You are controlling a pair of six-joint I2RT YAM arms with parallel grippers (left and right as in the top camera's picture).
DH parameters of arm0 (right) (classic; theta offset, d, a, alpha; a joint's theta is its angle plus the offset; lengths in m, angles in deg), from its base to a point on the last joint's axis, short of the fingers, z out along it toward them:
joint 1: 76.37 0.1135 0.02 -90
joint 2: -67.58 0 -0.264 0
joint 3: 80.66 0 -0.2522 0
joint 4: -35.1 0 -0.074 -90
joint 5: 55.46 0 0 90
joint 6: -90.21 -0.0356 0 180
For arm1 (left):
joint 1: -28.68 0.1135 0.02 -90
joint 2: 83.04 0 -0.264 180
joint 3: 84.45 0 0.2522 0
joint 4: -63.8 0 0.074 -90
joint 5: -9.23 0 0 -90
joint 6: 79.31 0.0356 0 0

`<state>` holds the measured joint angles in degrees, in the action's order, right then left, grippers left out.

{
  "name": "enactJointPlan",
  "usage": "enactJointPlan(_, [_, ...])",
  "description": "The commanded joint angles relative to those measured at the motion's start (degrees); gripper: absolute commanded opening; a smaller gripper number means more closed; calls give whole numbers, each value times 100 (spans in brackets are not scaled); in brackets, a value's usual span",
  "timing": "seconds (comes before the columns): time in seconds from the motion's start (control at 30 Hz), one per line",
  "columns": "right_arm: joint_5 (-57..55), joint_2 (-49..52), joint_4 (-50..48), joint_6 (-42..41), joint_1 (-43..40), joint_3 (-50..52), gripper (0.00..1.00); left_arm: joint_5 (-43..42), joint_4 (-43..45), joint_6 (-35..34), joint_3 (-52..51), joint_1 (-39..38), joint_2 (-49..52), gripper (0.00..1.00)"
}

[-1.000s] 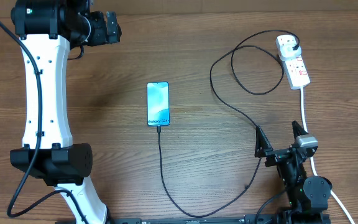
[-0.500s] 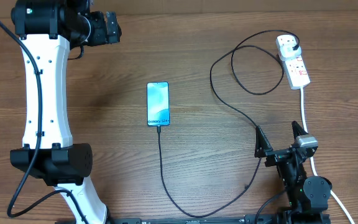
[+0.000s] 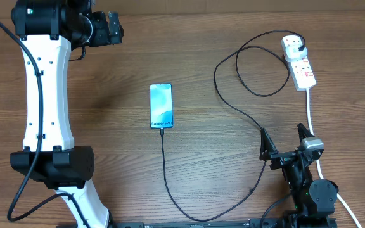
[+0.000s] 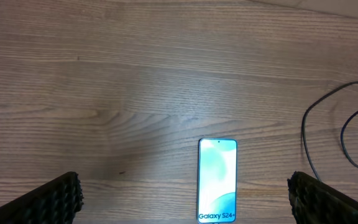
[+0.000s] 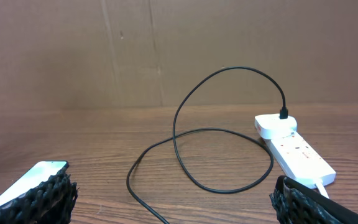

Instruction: Plug charger to phone and switch on socket

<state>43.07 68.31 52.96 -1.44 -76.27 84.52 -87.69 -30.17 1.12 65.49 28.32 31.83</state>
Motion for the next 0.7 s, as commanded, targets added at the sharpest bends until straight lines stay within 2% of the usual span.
enactJointPlan(0.0, [-59,-57,-15,2,33,61,100,153,-20,-46,79,-44,-492,100])
enactJointPlan(0.1, [-59,-57,-15,2,33,61,100,531,-17,87,-136,-66,-911,100])
enactJointPlan(0.2, [-59,-57,-15,2,33,61,100,608,315,131,-857,-63,-1558,99])
enactJointPlan(0.3, [-59,-57,-15,2,33,61,100,505,1231,247,-2122,-63,-2433,100])
enactJointPlan(0.4, [-59,-57,-15,2,33,61,100,74,2393,688,-3550,-61,-3357,100])
enactJointPlan(0.5, [-59,-57,-15,2,33,61,100,-378,3637,1049,-5331,-57,-4505,100])
enactJointPlan(0.67, [-59,-57,-15,2,33,61,100,-566,4942,1049,-7403,-39,-5864,99])
